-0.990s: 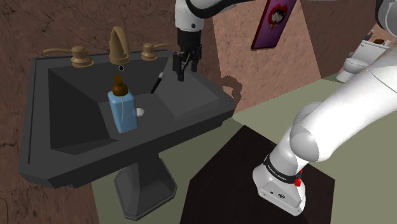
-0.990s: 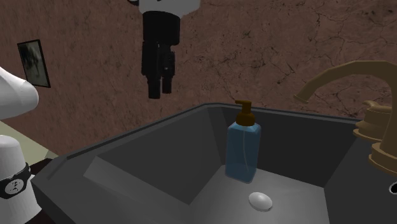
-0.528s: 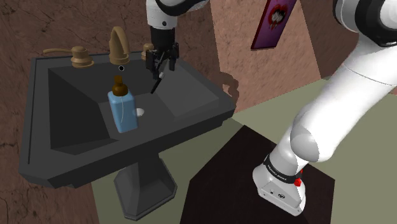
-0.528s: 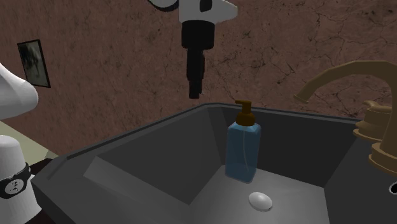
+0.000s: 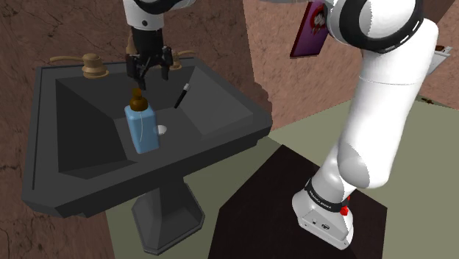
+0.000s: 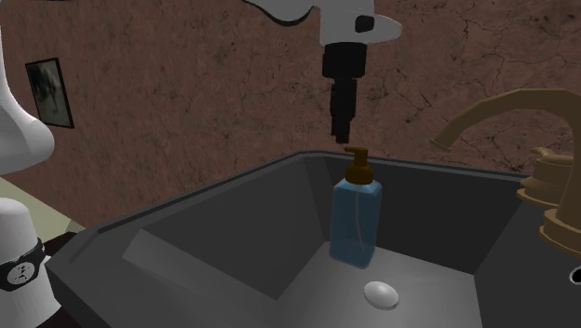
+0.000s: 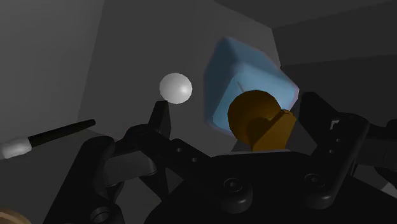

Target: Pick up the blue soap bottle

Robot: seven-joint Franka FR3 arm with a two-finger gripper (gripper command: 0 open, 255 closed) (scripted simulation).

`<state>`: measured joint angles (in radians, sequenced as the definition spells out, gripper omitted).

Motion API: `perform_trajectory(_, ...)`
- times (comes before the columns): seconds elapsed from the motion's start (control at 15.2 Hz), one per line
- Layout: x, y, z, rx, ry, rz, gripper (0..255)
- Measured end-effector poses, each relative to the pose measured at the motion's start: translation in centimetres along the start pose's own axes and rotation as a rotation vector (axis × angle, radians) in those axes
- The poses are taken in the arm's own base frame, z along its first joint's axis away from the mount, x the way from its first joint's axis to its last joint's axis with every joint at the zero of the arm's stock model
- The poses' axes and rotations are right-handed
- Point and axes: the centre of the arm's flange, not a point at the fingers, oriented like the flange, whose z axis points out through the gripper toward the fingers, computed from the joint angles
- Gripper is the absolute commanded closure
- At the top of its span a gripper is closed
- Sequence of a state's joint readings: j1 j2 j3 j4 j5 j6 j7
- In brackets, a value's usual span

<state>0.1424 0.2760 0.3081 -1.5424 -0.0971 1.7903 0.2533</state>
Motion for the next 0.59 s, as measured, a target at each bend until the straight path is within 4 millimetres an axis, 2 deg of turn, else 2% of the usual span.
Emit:
perform_trajectory(0.13, 1.8, -1.5, 0.6, 0.005, 0.006, -0.002, 0)
perform_trajectory(0.26, 3.9, -2.8, 0.3, 0.009, 0.01, -0.003, 0)
perform_trajectory(0.59, 4.8, -3.2, 2.5, 0.01, 0.013, -0.002, 0)
